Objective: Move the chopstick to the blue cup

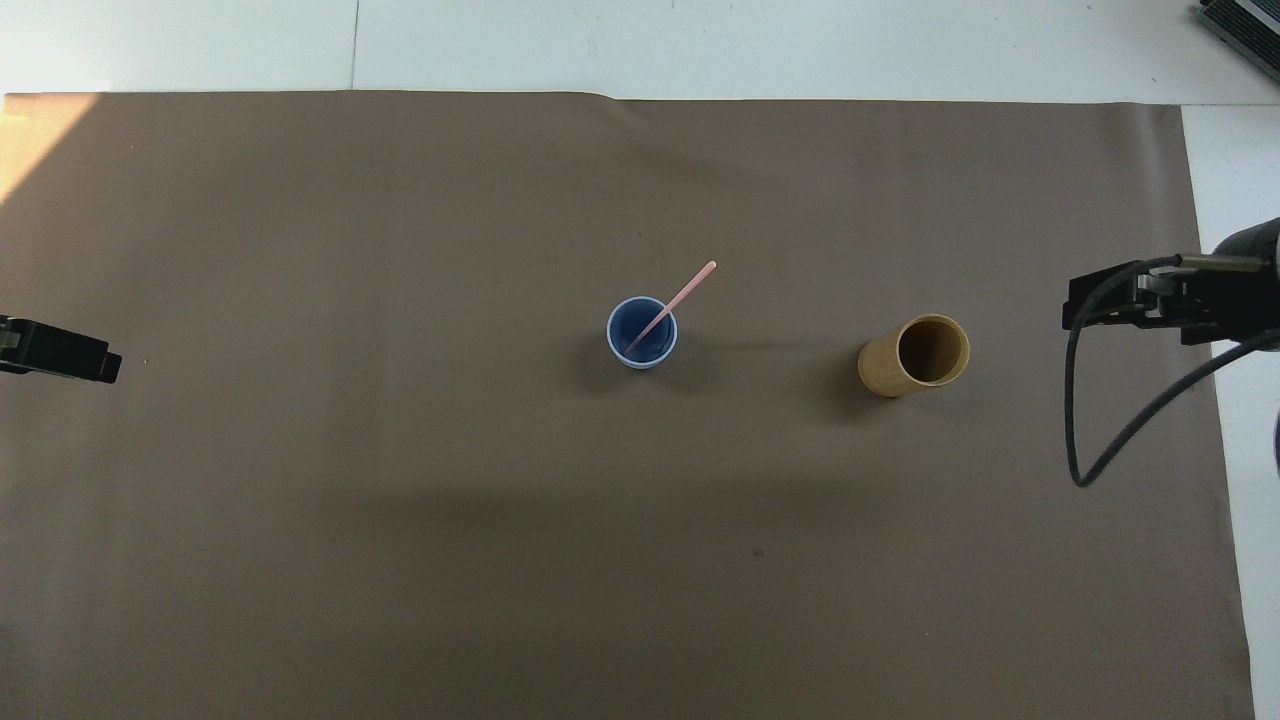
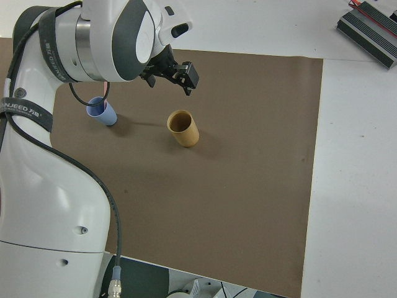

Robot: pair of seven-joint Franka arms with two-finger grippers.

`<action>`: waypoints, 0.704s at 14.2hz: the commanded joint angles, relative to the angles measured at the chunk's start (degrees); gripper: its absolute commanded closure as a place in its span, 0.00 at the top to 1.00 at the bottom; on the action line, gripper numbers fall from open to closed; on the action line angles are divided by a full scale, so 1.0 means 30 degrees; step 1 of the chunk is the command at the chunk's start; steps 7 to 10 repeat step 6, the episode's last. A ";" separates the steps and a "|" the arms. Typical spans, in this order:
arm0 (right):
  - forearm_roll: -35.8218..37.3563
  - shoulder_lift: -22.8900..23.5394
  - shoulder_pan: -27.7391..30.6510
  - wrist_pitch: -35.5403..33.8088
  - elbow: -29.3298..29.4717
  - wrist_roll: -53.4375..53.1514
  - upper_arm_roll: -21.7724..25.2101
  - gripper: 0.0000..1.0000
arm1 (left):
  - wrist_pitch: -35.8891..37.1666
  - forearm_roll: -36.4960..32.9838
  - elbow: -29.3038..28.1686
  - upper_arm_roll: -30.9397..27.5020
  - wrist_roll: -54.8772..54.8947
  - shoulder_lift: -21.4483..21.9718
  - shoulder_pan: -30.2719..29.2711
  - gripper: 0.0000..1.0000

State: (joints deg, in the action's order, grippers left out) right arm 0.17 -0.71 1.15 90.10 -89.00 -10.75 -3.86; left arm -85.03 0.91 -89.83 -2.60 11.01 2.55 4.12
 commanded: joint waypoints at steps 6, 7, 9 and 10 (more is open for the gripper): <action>-0.0525 -0.0613 0.0233 0.0464 -0.0830 0.0566 -0.0121 1.00 | -0.0045 -0.0363 -0.0350 -0.0011 -0.0008 0.0411 0.0502 1.00; -0.0525 -0.0613 0.0233 0.0464 -0.0830 0.0566 -0.0121 1.00 | -0.0045 -0.0363 -0.0350 -0.0011 -0.0008 0.0411 0.0502 1.00; -0.0525 -0.0613 0.0233 0.0464 -0.0830 0.0566 -0.0121 1.00 | -0.0045 -0.0363 -0.0350 -0.0011 -0.0008 0.0411 0.0502 1.00; -0.0525 -0.0613 0.0233 0.0464 -0.0830 0.0566 -0.0121 1.00 | -0.0045 -0.0363 -0.0350 -0.0011 -0.0008 0.0411 0.0502 1.00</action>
